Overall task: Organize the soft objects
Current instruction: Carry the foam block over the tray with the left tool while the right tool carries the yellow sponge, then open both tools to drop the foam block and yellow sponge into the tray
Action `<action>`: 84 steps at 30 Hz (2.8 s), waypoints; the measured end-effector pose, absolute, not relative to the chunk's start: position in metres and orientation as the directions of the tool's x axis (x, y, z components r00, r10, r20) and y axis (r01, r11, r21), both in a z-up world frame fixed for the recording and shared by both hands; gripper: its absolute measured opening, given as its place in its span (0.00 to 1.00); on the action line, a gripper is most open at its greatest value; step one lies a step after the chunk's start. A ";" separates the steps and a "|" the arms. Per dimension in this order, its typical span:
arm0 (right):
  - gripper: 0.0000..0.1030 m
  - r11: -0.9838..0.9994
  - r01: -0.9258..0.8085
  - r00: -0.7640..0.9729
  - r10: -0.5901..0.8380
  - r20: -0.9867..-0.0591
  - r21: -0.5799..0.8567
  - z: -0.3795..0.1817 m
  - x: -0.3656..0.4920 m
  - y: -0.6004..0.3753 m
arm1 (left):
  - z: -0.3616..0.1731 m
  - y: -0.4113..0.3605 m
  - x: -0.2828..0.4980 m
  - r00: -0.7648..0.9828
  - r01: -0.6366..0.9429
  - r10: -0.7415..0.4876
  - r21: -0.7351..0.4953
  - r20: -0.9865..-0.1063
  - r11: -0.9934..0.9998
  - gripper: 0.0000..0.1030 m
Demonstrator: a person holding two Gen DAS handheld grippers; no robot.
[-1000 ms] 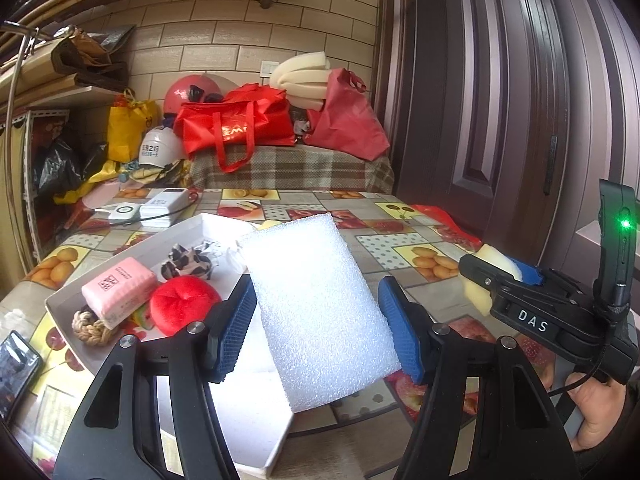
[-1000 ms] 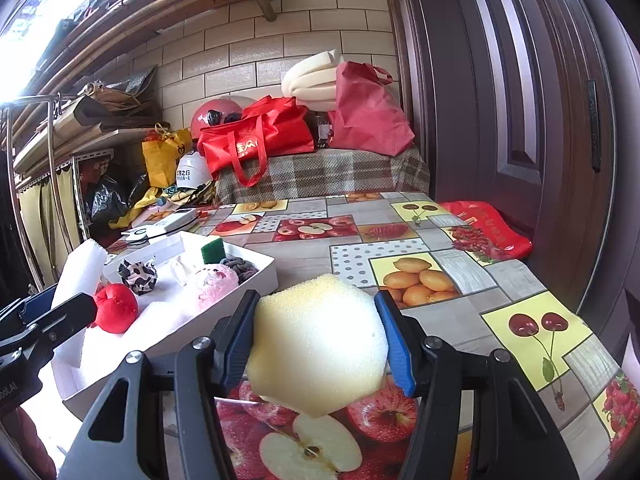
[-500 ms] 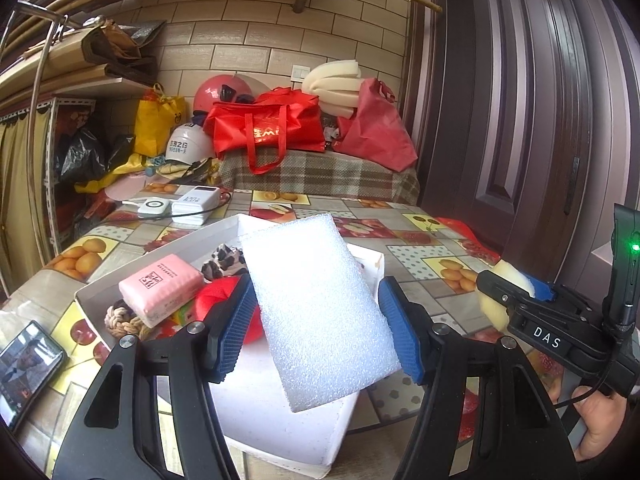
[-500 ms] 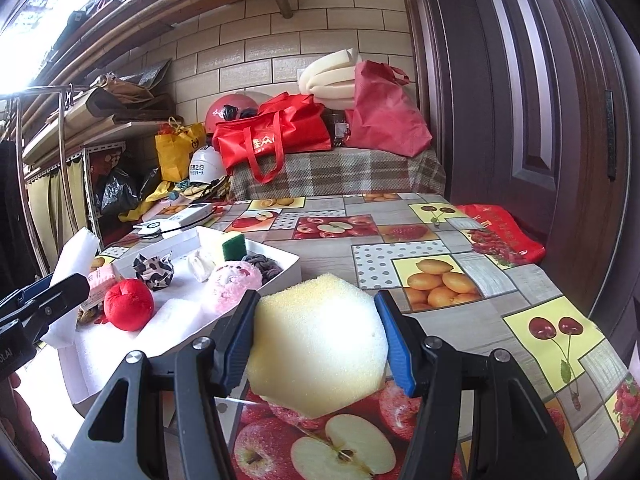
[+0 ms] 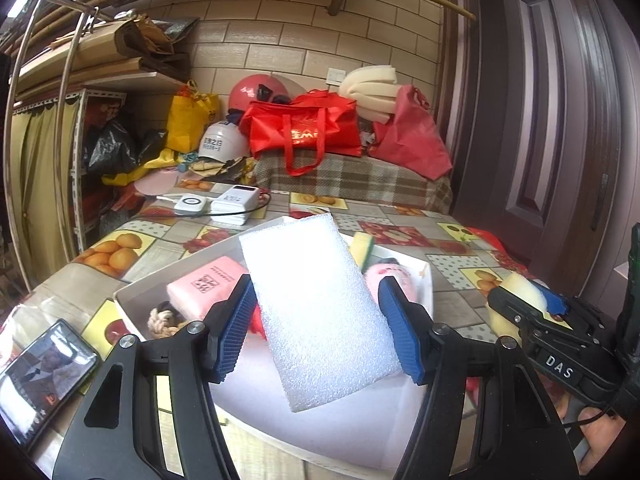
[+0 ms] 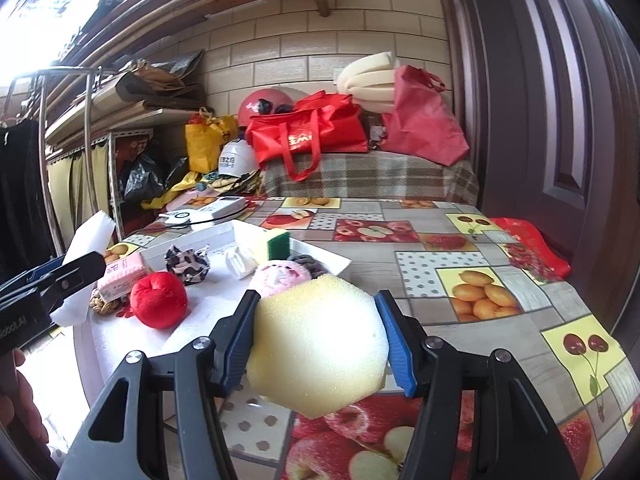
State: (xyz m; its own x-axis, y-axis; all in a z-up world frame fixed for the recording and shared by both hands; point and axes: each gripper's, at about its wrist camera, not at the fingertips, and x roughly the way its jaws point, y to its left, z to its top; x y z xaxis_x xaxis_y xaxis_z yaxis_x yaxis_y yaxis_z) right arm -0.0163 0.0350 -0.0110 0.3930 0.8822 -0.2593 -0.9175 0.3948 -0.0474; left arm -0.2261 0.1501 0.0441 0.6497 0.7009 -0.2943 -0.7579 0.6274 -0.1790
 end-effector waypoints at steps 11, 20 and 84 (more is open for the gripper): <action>0.58 0.273 -0.950 0.303 0.923 -0.237 -0.153 -0.013 -0.063 0.067 | 0.035 0.179 -0.242 0.597 -0.802 0.731 -0.202 -0.331 0.563 0.62; 0.58 0.219 -0.962 0.255 0.932 -0.259 -0.162 -0.015 -0.079 0.101 | 0.034 0.192 -0.219 0.547 -0.827 0.757 -0.092 -0.358 0.554 0.62; 0.84 0.334 -0.942 0.332 0.904 -0.270 -0.042 -0.010 -0.043 0.133 | 0.029 0.220 -0.208 0.407 -0.905 0.831 -0.048 -0.379 0.422 0.84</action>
State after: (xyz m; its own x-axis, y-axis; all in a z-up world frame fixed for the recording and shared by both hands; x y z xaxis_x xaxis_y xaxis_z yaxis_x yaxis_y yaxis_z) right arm -0.0433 0.1327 -0.0103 0.3323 0.9037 -0.2699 -0.9417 0.3337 -0.0422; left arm -0.2080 0.2204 0.0292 0.4071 0.8309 -0.3794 -0.9055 0.4216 -0.0484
